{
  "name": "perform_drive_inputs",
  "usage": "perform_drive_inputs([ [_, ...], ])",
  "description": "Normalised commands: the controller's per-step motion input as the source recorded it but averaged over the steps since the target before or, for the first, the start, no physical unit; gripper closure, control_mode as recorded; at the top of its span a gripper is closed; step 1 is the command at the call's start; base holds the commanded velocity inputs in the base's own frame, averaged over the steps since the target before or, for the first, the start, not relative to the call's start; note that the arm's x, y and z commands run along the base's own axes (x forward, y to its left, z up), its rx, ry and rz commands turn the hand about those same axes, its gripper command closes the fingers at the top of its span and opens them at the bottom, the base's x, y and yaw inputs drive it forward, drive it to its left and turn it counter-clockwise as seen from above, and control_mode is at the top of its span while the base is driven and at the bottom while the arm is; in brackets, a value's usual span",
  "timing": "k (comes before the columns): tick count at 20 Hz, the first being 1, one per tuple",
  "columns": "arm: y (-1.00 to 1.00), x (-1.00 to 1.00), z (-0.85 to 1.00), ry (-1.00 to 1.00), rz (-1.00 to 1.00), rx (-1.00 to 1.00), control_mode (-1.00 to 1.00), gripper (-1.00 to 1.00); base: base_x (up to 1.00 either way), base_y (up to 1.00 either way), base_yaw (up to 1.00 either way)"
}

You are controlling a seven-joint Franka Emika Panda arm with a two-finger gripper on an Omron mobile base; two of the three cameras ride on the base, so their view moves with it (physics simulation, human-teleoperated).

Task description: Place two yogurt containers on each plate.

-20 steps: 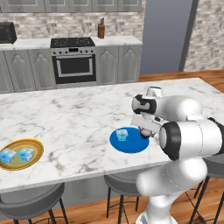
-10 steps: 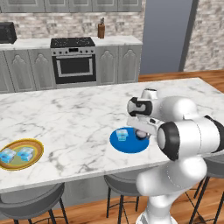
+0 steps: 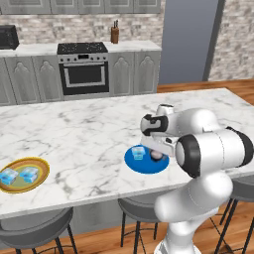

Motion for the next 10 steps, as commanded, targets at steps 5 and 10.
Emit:
perform_drive_inputs([
  [5, 0.0, 0.0, -0.12, 0.0, 0.0, 0.0, -1.0, -1.0, 0.0, 0.0, 0.0],
  [10, 0.0, 0.0, -0.04, 0.0, 0.0, 0.0, -1.0, -1.0, 0.0, 0.0, 0.0],
])
